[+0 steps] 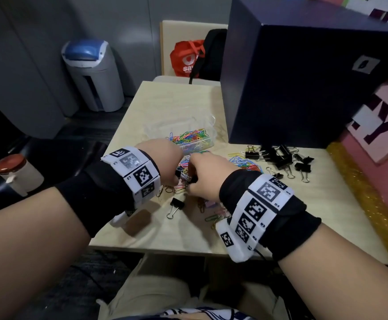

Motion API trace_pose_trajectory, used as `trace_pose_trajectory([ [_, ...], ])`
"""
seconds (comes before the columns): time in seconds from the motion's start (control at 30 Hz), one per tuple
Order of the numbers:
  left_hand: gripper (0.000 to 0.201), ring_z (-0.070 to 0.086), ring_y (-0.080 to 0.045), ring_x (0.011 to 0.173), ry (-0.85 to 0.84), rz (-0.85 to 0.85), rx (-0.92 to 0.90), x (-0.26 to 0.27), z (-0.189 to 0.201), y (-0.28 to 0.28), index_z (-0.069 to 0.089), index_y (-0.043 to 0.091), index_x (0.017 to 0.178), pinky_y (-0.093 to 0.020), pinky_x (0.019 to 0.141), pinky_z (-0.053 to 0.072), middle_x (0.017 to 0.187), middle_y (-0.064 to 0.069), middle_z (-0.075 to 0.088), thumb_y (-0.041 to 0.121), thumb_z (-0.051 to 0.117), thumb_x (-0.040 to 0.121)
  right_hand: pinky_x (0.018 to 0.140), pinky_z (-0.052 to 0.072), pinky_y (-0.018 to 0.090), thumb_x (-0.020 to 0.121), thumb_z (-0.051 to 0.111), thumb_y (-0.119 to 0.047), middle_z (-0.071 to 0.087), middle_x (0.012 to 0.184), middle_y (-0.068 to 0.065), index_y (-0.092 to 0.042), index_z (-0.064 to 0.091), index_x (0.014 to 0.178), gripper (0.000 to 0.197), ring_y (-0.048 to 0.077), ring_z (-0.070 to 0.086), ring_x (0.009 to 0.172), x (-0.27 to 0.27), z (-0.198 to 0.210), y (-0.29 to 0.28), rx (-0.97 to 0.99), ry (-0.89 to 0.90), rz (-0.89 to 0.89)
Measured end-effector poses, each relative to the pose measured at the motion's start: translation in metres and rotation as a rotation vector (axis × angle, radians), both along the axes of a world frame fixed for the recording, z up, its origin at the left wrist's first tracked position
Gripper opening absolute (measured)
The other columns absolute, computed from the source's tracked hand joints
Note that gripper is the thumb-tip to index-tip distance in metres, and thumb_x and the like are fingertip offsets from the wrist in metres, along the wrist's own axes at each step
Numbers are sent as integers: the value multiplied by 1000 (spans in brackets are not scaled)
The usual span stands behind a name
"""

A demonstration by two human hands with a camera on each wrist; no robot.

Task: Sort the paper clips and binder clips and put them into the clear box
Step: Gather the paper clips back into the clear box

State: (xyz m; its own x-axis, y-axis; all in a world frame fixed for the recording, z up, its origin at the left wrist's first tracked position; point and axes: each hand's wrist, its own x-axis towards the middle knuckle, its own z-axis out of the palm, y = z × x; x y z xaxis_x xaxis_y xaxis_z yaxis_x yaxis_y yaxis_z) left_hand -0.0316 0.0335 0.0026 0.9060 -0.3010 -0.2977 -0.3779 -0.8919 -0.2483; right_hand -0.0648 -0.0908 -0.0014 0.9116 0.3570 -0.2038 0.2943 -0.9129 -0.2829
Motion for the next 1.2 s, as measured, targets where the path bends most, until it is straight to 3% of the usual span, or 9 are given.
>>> trace_pose_trajectory([
  [0.27, 32, 62, -22, 93, 56, 29, -169, 2, 9, -5, 65, 17, 111, -26, 69, 43, 99, 1, 69, 33, 69, 84, 73, 38, 24, 85, 61, -23, 52, 94, -3, -18, 62, 110, 25, 17, 53, 91, 12, 11, -26, 42, -12, -125],
  [0.43, 20, 57, -5, 57, 165, 45, -285, 14, 19, -13, 71, 25, 104, -17, 51, 38, 78, 5, 72, 26, 68, 84, 76, 49, 26, 89, 57, -27, 67, 107, 4, -13, 68, 109, 26, 21, 62, 96, 23, 10, -59, -138, 2, -262],
  [0.53, 19, 59, 2, 57, 184, 32, -419, 24, 24, -31, 74, 24, 100, -11, 51, 39, 64, 8, 68, 20, 67, 83, 71, 48, 25, 88, 59, -29, 70, 100, 4, -12, 70, 105, 26, 22, 65, 93, 34, 5, -79, -230, 13, -370],
  [0.63, 19, 65, -7, 71, 111, 37, -598, 31, 25, -58, 73, 23, 101, -18, 69, 50, 71, 11, 69, 21, 70, 83, 71, 44, 26, 89, 58, -25, 68, 105, 7, -11, 66, 109, 26, 25, 63, 98, 37, 8, -95, -163, -64, -523],
  [0.77, 39, 70, -16, 89, 87, 56, -786, 35, 15, -80, 63, 17, 123, -25, 85, 53, 105, 3, 73, 23, 69, 85, 77, 41, 29, 91, 57, -23, 51, 126, 12, -14, 51, 128, 39, 29, 57, 111, 30, 12, -107, -67, -131, -621],
  [0.87, 42, 64, -12, 95, 100, 5, -697, 31, 11, -80, 60, 18, 126, -22, 83, 47, 109, 5, 72, 23, 68, 86, 79, 44, 30, 90, 57, -29, 50, 126, 10, -17, 53, 127, 39, 27, 58, 107, 22, 15, -103, -120, -69, -555],
  [1.0, 24, 59, -11, 84, 174, -54, -450, 18, 15, -65, 69, 23, 106, -21, 74, 42, 87, 8, 67, 30, 71, 83, 85, 52, 30, 90, 56, -40, 66, 114, 6, -14, 63, 118, 38, 25, 62, 103, 5, 18, -74, -200, 7, -253],
  [1.1, 15, 58, -11, 75, 240, -79, -248, 8, 14, -48, 70, 21, 92, -23, 69, 44, 80, 6, 67, 31, 72, 80, 75, 46, 27, 92, 55, -37, 65, 111, 7, -12, 62, 116, 35, 26, 61, 100, -7, 15, -48, -194, 83, -69],
  [1.2, 22, 61, -8, 64, 324, -69, -113, -1, 11, -31, 74, 17, 92, -22, 67, 49, 69, 3, 71, 33, 70, 79, 67, 41, 26, 92, 55, -34, 62, 89, 5, -9, 65, 103, 29, 24, 55, 82, -8, 8, -29, -259, 146, 3],
])
